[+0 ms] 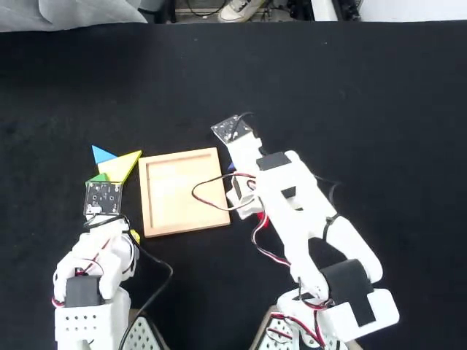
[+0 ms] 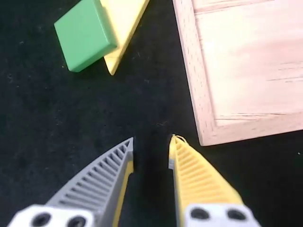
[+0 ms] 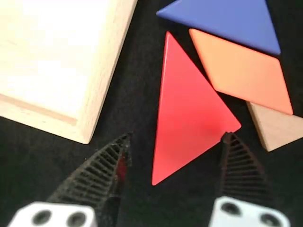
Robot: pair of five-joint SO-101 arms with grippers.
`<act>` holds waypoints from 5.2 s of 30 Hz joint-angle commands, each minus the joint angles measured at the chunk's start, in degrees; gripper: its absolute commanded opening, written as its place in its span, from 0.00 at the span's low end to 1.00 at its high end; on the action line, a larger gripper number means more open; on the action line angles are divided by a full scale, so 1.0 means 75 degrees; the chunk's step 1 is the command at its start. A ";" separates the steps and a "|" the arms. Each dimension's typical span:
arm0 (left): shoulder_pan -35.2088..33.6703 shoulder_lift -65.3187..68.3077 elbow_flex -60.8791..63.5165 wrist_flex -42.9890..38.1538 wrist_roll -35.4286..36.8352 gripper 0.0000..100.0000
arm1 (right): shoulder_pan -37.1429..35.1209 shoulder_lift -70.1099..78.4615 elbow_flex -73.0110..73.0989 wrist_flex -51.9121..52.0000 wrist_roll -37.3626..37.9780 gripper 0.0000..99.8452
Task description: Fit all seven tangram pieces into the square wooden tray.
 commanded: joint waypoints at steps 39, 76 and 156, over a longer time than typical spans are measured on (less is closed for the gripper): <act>0.0064 -0.0059 0.0158 0.0023 -0.0059 0.13 | 0.0223 0.1436 -0.1084 -0.0152 0.0082 0.36; 0.0064 -0.0059 0.0158 0.0023 -0.0059 0.13 | 0.0258 0.2338 -0.1975 0.0094 0.0891 0.36; -0.3370 -0.0070 0.0158 -0.1700 -0.0012 0.13 | -0.2884 0.2163 -0.3792 0.1524 0.5591 0.25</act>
